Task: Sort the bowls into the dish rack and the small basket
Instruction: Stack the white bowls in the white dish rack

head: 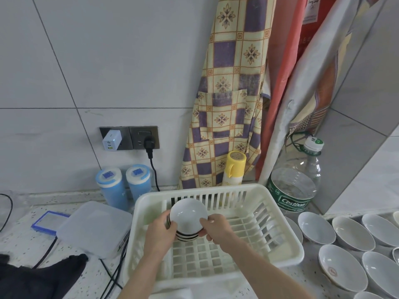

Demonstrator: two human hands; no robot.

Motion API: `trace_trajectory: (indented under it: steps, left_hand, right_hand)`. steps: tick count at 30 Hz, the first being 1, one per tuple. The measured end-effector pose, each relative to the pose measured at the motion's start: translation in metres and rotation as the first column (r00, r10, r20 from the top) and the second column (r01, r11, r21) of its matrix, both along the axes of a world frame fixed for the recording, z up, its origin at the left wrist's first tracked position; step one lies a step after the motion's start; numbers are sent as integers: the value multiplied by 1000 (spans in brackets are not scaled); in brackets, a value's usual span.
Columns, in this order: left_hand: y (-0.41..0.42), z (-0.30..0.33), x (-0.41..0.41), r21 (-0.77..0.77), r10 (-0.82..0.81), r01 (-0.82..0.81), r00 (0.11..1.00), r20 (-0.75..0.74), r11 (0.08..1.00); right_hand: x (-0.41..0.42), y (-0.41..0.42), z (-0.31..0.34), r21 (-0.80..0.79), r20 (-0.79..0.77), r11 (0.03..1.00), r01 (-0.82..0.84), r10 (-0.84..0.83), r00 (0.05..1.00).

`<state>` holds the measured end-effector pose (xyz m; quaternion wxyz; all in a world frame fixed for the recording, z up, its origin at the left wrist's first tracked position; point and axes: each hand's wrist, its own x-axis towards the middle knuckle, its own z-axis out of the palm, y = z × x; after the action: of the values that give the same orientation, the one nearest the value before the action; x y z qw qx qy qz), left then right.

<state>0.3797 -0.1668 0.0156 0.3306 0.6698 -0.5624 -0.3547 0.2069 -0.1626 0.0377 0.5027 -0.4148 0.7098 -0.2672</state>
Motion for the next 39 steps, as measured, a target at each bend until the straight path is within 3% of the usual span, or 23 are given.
trace_trajectory:
  steps: [7,19,27,31,39]
  left_hand:
    - [22,26,-4,-29,75,-77,995,-66,997]
    - [111,48,-88,-27,35,-47,939,-343,999]
    - [178,27,-206,150,-140,207,921,-365,967]
    - [206,4,-267,311,-215,332,910,-355,890]
    - [243,-35,-350,583,-272,371,928,-253,722]
  right_hand:
    - [-28,40,14,-121,149,988,93,-75,986]
    - [-143,141,29,-251,386,913,321,-210,898]
    - [-245,196,12,-180,366,848,498,-412,834]
    - [-289,219,1,-150,379,822,549,-465,800]
    - [-347,243,-15,-95,333,853,513,-458,824]
